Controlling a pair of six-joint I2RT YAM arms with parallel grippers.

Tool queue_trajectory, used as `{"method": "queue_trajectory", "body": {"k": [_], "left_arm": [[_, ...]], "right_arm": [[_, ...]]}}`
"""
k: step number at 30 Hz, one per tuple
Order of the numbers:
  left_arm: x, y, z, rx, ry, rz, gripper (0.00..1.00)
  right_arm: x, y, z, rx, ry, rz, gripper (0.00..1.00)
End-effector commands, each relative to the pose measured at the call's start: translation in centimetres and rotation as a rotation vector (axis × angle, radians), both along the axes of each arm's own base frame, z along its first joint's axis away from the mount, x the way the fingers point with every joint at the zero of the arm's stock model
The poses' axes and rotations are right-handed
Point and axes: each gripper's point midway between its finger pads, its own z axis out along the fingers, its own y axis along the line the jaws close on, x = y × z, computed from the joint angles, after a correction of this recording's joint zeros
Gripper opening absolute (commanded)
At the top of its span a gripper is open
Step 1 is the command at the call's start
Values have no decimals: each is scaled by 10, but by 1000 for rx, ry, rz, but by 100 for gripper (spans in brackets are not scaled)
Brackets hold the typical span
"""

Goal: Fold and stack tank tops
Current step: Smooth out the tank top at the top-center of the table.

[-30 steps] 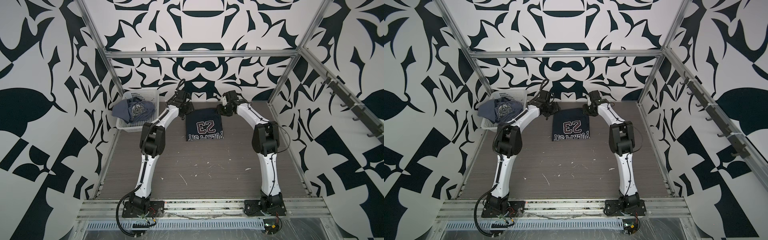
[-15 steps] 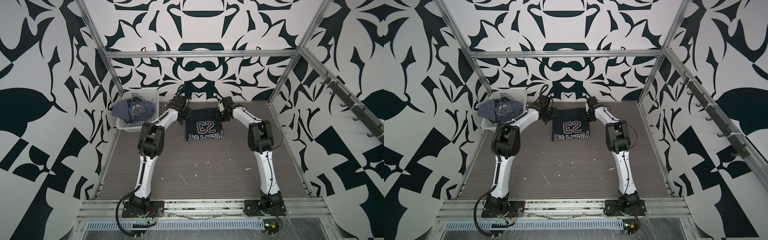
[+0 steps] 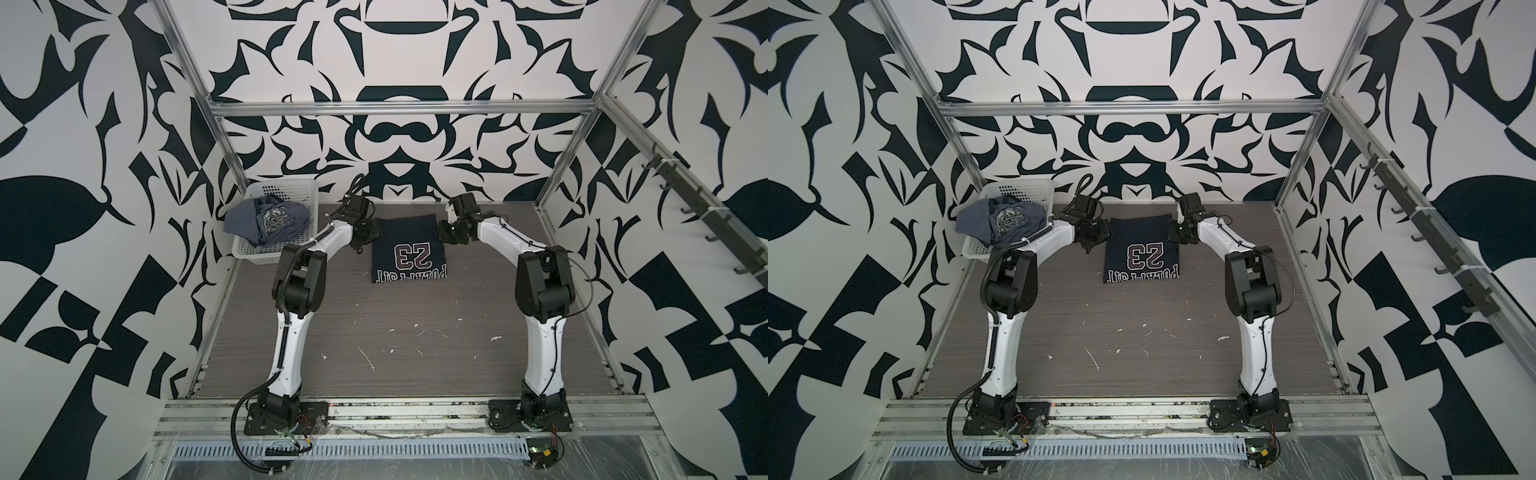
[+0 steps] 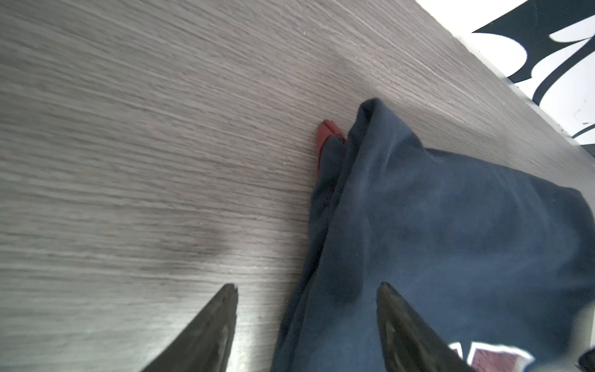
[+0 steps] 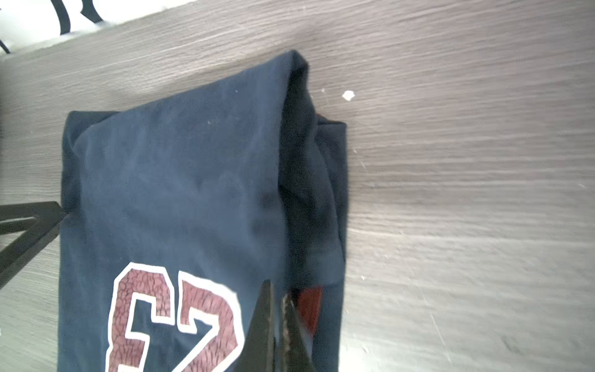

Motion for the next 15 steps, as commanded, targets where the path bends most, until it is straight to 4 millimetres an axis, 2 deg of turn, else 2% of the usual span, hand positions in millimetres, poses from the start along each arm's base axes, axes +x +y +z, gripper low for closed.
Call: {"method": "queue_trajectory", "body": {"k": [1, 4, 7, 10, 12, 14, 15], "left_arm": [[2, 4, 26, -15, -50, 18, 71], [0, 4, 28, -20, -49, 17, 72], [-3, 6, 31, -19, -56, 18, 72], [-7, 9, 36, -12, -64, 17, 72], [-10, 10, 38, -12, -64, 18, 73], [-14, 11, 40, -14, -65, 16, 73], [-16, 12, 42, -15, -69, 17, 73]], "right_arm": [[6, -9, -3, -18, -12, -51, 0], [12, -14, -22, -38, 15, -64, 0], [15, -12, -28, -32, 37, -54, 3], [12, -6, -19, 8, 22, -37, 28], [10, -3, -18, 38, 33, -38, 37], [7, -2, -21, 44, 48, -34, 53], [6, -1, -24, 52, 55, -36, 56]]}}
